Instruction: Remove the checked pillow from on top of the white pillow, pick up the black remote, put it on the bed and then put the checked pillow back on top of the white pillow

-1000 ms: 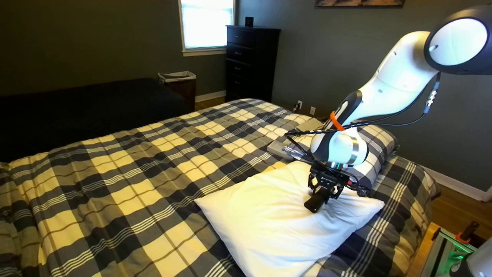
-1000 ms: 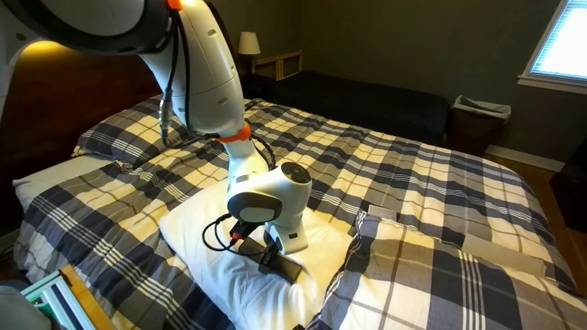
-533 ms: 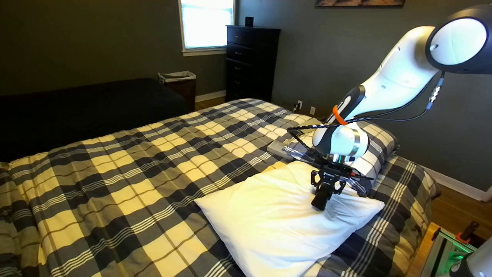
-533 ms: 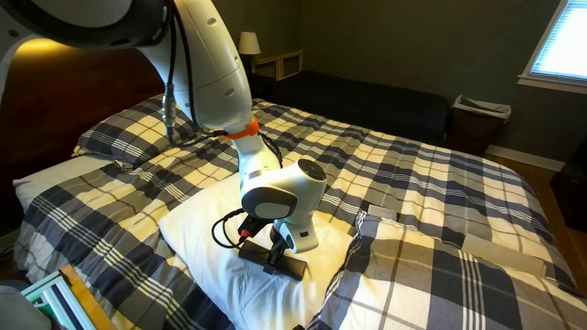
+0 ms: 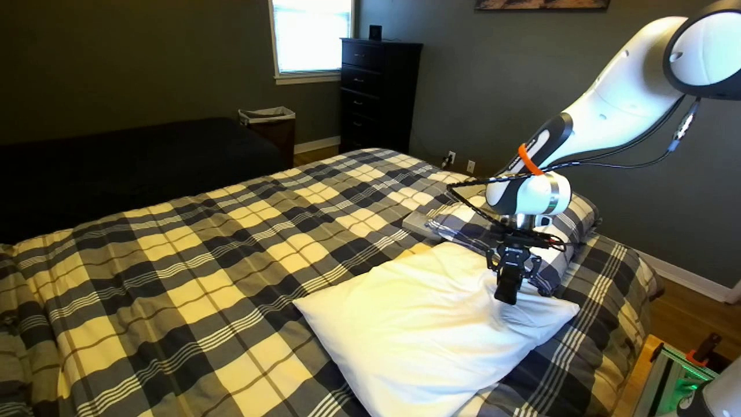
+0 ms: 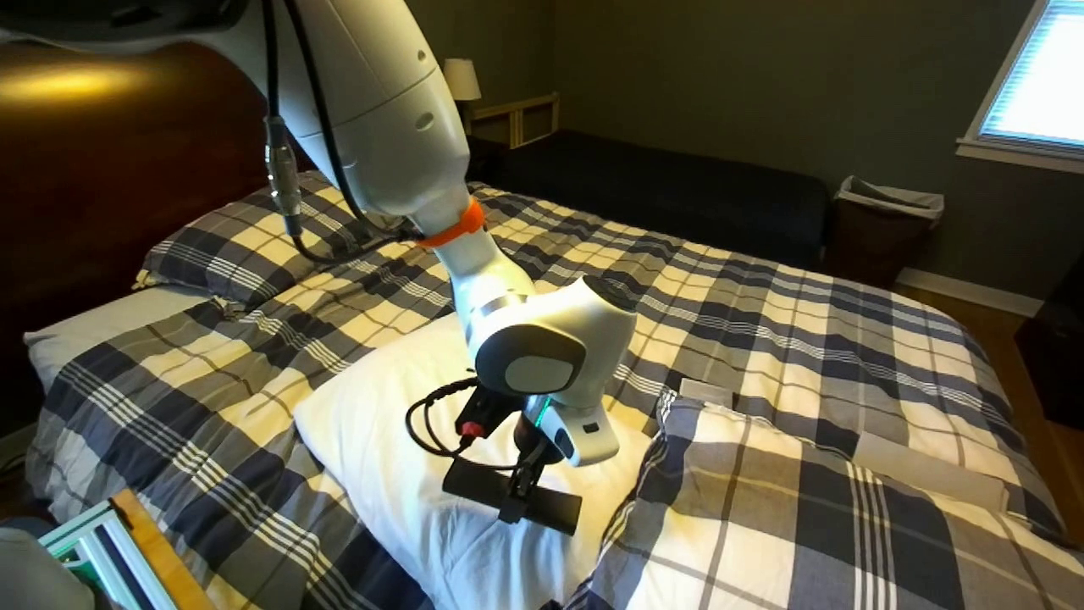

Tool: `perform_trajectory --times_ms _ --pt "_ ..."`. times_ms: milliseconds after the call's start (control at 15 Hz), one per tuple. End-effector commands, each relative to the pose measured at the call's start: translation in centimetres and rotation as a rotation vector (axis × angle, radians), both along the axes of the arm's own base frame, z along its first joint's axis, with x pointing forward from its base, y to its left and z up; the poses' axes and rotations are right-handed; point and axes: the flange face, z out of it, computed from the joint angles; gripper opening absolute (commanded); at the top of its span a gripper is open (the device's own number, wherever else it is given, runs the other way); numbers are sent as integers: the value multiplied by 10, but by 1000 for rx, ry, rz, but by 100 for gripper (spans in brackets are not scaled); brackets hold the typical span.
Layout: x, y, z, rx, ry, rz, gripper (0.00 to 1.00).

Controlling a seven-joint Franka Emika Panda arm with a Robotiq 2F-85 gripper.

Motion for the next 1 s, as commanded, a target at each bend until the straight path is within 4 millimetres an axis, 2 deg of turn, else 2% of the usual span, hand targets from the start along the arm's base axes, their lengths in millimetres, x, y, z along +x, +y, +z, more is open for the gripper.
perform_trajectory --times_ms 0,267,467,933 --pt "-20 -15 26 -67 69 10 28" --pt "-42 -39 46 -106 104 -15 28" --pt "-59 -62 50 -118 129 -39 28" --pt "-97 -140 49 -227 156 -117 28"
